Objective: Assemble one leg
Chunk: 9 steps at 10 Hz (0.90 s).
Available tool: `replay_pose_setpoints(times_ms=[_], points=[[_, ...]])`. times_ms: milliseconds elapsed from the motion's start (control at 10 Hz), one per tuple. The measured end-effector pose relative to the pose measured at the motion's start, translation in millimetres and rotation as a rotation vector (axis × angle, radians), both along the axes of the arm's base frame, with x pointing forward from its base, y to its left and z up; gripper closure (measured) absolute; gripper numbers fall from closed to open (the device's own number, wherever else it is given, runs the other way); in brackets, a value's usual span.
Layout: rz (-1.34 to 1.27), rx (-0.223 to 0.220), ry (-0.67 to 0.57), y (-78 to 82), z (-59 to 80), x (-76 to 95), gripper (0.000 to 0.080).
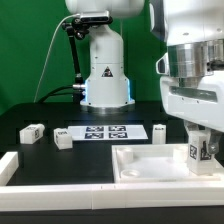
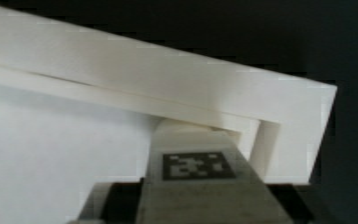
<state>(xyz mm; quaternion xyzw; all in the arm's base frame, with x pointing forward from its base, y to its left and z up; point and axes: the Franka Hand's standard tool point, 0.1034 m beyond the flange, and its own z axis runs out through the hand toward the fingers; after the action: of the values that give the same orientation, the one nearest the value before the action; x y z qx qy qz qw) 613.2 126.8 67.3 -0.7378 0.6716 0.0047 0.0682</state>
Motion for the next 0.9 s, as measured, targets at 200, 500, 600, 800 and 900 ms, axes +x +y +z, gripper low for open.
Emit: replay_pose_setpoints(times_ms=[200,500,600,800,900], points=[[-0.238,0.022,0.021,1.3,1.7,1.1,0.0509],[-0.453,0.049,0.045,2.2,0.9,0.4,0.0509],[-0.483,0.058,0.050,2.1,0.3,0.3,0.0509],[-0.530,0.077,0.057,2.9,-0.7,-0.1,0.0509],[-0.470,0.072,0.050,3.6,-0.7,-0.3,0.0433]])
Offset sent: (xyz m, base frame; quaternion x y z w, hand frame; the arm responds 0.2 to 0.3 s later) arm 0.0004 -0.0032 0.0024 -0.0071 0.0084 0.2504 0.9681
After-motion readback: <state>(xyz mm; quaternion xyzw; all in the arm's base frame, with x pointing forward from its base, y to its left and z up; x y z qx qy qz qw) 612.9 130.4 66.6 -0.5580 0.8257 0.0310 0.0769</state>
